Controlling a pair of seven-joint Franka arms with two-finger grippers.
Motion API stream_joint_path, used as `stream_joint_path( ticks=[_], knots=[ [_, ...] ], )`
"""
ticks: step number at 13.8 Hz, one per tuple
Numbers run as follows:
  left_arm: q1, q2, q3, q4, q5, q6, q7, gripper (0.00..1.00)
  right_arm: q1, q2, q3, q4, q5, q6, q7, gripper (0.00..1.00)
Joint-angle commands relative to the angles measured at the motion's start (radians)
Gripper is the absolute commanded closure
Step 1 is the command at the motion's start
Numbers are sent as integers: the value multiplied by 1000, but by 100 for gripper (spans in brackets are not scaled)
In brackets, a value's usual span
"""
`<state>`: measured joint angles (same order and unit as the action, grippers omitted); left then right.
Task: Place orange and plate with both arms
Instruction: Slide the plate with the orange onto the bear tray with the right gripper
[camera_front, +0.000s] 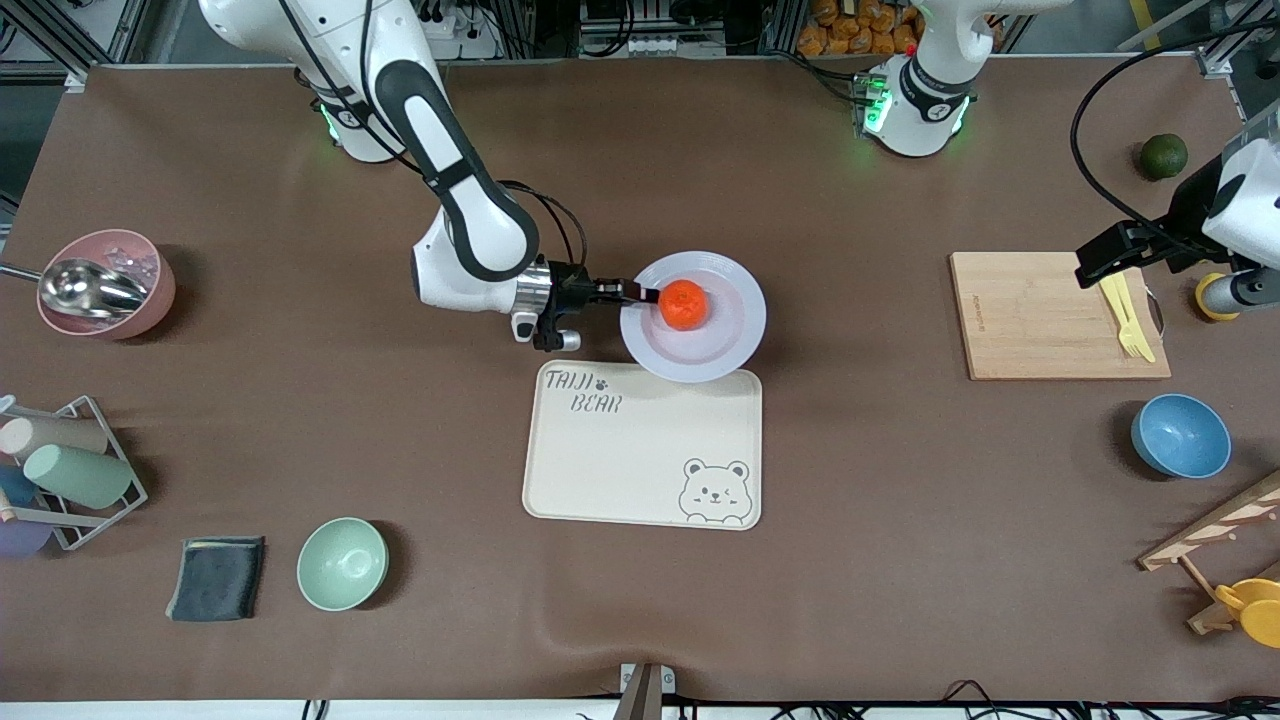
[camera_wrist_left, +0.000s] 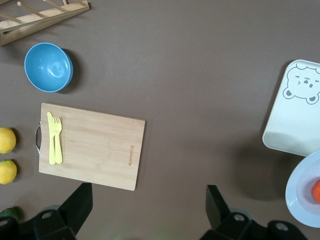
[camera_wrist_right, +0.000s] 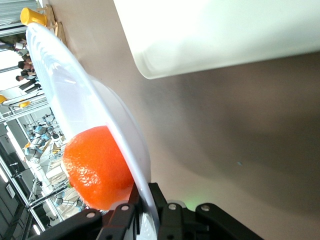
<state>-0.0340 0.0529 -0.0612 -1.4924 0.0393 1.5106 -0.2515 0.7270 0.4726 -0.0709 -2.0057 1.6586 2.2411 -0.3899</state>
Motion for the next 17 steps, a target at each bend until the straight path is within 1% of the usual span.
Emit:
stream_joint_path(
  ticks=[1, 3, 5, 6, 8, 10, 12, 15, 17],
  knots=[
    [2, -8, -6, 6, -10, -17, 12, 0, -73, 1, 10, 94, -150, -26, 161, 100],
    [0, -8, -8, 6, -10, -18, 9, 0, -139, 23, 10, 169, -232, -137, 230, 100],
    [0, -8, -8, 6, -10, -18, 9, 0, -196, 69, 10, 264, -314, -204, 284, 100],
    [0, -8, -8, 6, -10, -18, 9, 0, -211, 98, 10, 312, -342, -216, 304, 100],
    [-1, -5, -8, 6, -10, -18, 6, 0, -231, 156, 10, 396, -362, -219, 318, 100],
    [-3, -5, -8, 9, -16, -17, -2, 0, -257, 211, 10, 487, -431, -219, 319, 100],
    [-1, -5, -8, 9, -18, -17, -6, 0, -268, 256, 10, 524, -450, -242, 318, 100],
    [0, -7, -8, 11, -21, -17, -3, 0, -288, 337, 11, 591, -450, -311, 316, 100],
    [-3, -4, -8, 9, -21, -17, -5, 0, -293, 379, 10, 617, -450, -322, 307, 100]
  ],
)
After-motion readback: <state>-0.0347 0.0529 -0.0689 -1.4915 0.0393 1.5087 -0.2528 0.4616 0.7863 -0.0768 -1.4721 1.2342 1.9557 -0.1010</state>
